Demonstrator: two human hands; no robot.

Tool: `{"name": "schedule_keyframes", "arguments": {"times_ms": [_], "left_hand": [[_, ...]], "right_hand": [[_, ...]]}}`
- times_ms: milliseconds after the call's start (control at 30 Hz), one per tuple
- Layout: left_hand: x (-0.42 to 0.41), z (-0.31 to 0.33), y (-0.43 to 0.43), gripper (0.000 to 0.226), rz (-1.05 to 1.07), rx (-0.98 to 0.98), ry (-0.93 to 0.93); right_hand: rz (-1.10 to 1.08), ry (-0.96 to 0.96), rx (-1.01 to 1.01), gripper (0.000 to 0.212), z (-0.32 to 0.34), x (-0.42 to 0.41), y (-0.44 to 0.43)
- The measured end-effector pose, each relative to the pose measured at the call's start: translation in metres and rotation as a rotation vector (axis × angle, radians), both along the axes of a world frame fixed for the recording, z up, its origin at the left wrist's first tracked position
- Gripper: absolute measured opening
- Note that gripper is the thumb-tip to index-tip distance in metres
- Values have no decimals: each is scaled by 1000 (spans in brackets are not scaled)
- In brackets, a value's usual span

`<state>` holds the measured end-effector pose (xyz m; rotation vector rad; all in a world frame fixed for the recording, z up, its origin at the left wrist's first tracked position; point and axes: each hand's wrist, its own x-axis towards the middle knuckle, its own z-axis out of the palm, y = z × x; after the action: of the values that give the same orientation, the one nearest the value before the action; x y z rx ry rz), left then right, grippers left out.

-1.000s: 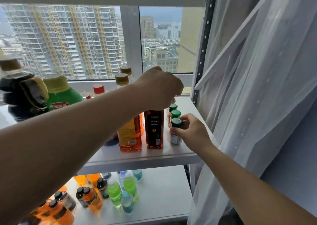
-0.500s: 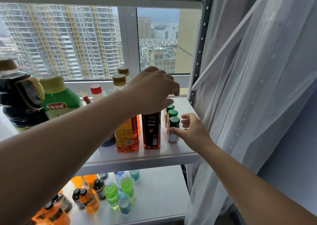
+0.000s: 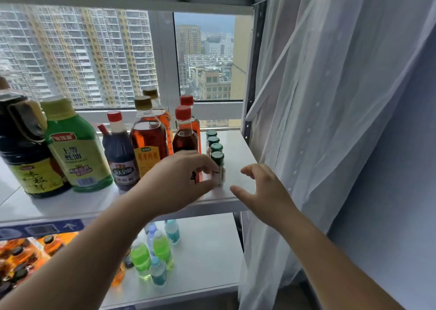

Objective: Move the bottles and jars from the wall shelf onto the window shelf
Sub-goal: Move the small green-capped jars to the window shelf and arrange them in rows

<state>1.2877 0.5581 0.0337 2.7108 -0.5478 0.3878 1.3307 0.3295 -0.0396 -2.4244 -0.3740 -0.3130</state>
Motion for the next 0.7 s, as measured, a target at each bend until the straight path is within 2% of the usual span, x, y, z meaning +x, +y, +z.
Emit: {"name": "schedule_keyframes", "arguments": {"times_ms": [167,333,700], "left_hand": [[-21,-29,-7,37,25,-84,117],[-51,-49,-19,37,-47,-114,148],[-160,-83,-31,27,-366,-52,211]], "right_hand": [[42,44,-56,49,1,-42,-16],[-37,85,-110,52,3,-109,-34],[-416,124,-177,57,6,-309,-49]]}}
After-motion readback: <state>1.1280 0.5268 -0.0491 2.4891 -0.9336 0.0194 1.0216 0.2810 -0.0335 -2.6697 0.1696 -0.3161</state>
